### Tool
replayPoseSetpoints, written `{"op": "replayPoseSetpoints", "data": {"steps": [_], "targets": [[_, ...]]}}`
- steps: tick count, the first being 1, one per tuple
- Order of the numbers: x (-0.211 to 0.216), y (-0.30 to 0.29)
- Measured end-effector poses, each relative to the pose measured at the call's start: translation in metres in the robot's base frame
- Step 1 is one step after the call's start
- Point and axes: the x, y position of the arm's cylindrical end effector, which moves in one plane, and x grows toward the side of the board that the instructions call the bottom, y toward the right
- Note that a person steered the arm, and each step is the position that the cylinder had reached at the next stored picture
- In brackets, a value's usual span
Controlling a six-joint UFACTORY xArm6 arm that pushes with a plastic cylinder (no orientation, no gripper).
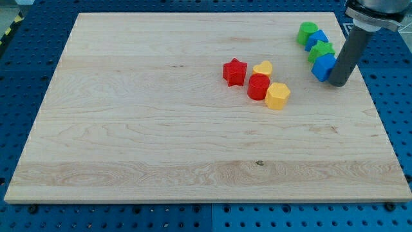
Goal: Slide the yellow heart along with red star to the left side
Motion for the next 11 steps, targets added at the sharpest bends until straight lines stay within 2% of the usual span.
{"op": "replayPoseSetpoints", "data": {"steps": [1,3,5,8,11], "targets": [[0.028,0.000],[0.040,-0.034],[0.026,-0.075],[-0.021,-0.080],[-0.024,-0.176]]}}
